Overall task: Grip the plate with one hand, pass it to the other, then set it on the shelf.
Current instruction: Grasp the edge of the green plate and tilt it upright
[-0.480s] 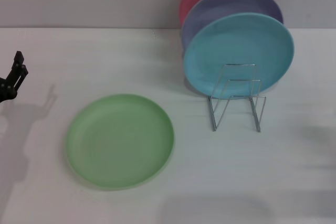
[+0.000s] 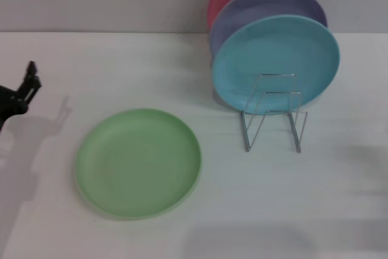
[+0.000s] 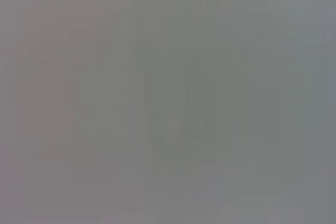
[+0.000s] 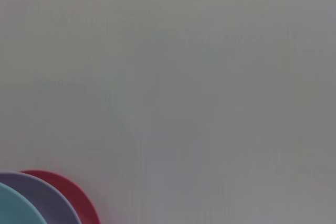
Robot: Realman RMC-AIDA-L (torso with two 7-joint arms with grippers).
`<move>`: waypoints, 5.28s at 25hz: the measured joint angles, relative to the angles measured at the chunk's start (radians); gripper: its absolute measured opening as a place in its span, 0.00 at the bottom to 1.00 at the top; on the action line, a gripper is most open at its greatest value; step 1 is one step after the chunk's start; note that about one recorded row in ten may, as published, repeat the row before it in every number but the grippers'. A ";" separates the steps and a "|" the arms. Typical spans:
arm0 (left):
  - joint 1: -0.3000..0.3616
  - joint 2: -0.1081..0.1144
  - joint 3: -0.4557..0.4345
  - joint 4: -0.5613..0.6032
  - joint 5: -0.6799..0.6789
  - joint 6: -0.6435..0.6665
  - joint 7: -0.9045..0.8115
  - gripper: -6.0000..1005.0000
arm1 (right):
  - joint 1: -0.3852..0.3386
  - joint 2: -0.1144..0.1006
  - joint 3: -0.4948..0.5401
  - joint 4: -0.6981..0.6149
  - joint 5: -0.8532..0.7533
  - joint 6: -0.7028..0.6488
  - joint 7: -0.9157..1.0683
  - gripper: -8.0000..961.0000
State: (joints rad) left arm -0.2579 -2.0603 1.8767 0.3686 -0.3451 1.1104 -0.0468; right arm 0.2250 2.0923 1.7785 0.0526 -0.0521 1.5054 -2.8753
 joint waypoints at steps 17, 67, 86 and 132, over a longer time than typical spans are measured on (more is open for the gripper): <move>0.164 0.074 -0.142 1.266 0.095 -1.786 -0.022 0.86 | 0.016 0.000 -0.001 -0.001 -0.011 -0.010 0.004 0.86; -0.024 -0.007 -0.210 1.033 -0.067 -2.174 0.263 0.65 | 0.017 0.000 -0.001 -0.010 -0.038 -0.018 0.002 0.86; -0.019 -0.004 -0.211 1.086 -0.063 -2.164 0.285 0.18 | 0.020 0.000 -0.001 -0.011 -0.040 -0.017 0.004 0.86; 0.005 -0.003 -0.240 1.277 -0.075 -2.168 0.356 0.02 | 0.039 -0.006 -0.001 -0.002 -0.037 -0.014 0.010 0.86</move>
State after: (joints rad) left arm -0.2527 -2.0632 1.6369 1.6452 -0.4202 -1.0579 0.3096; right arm 0.2642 2.0861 1.7778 0.0507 -0.0895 1.4911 -2.8652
